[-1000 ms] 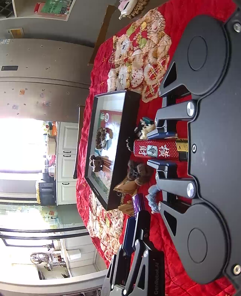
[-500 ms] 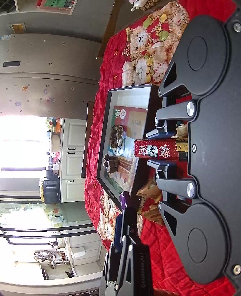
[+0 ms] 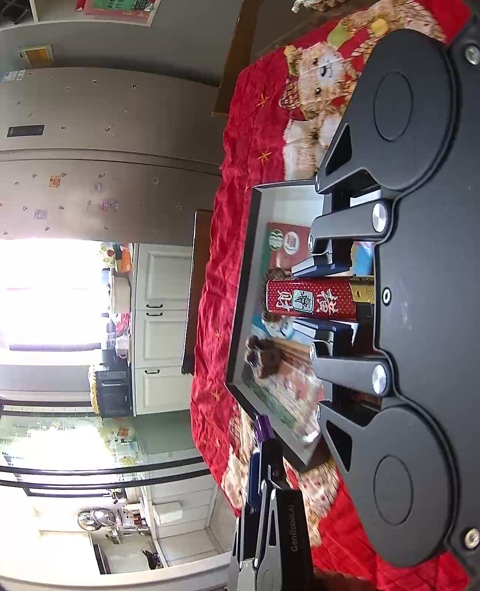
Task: Organize objects
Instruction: 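Carry the purple cylinder with left tool while right tool carries the red cylinder to the box, then lower and release the purple cylinder with left tool while right tool releases the red cylinder in the box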
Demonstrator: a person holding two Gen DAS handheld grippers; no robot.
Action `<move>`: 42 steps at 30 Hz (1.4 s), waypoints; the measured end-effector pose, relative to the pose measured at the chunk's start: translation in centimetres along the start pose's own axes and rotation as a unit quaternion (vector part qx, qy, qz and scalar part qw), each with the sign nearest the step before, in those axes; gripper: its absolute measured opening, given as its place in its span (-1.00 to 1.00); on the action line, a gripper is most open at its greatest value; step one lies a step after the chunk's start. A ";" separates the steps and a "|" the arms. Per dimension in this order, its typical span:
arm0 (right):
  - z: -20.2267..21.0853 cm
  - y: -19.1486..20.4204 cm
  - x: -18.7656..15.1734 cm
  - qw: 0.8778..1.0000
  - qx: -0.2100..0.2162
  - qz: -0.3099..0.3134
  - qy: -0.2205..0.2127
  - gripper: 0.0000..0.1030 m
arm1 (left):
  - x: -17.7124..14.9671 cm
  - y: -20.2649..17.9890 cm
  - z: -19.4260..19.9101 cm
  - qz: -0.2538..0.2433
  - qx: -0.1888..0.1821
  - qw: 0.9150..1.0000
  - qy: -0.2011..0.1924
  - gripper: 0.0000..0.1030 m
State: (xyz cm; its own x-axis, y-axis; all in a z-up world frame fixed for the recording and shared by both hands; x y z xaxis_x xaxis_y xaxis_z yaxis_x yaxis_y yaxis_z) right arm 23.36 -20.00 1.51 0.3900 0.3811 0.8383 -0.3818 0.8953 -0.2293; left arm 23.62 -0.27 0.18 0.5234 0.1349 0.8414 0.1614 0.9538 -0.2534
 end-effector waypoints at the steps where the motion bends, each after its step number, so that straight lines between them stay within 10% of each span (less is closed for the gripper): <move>1: -0.7 -0.2 0.1 1.000 -0.003 0.002 0.003 -0.56 | 0.2 0.3 -0.6 0.002 0.004 1.000 0.001 -0.55; 42: -17.2 -5.0 -0.7 0.995 -0.022 -0.054 0.080 -0.56 | 1.4 4.4 -12.5 0.009 0.067 0.997 0.023 -0.55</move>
State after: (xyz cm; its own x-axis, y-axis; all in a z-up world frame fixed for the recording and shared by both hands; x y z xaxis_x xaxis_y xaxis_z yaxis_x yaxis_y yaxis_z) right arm 39.42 -20.78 -6.43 0.5558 0.3114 0.7708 -0.2956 0.9406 -0.1669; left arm 35.53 0.76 -5.70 0.5644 0.1435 0.8130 0.0403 0.9788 -0.2008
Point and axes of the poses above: each gripper's, at about its wrist camera, not at the fingertips, and z roughly against the way its jaws point, y to its left, x to its top, the point moved 5 cm from there along -z, roughly the way its jaws point, and after that the axes turned 15 degrees about z, right-handed, at the moved point
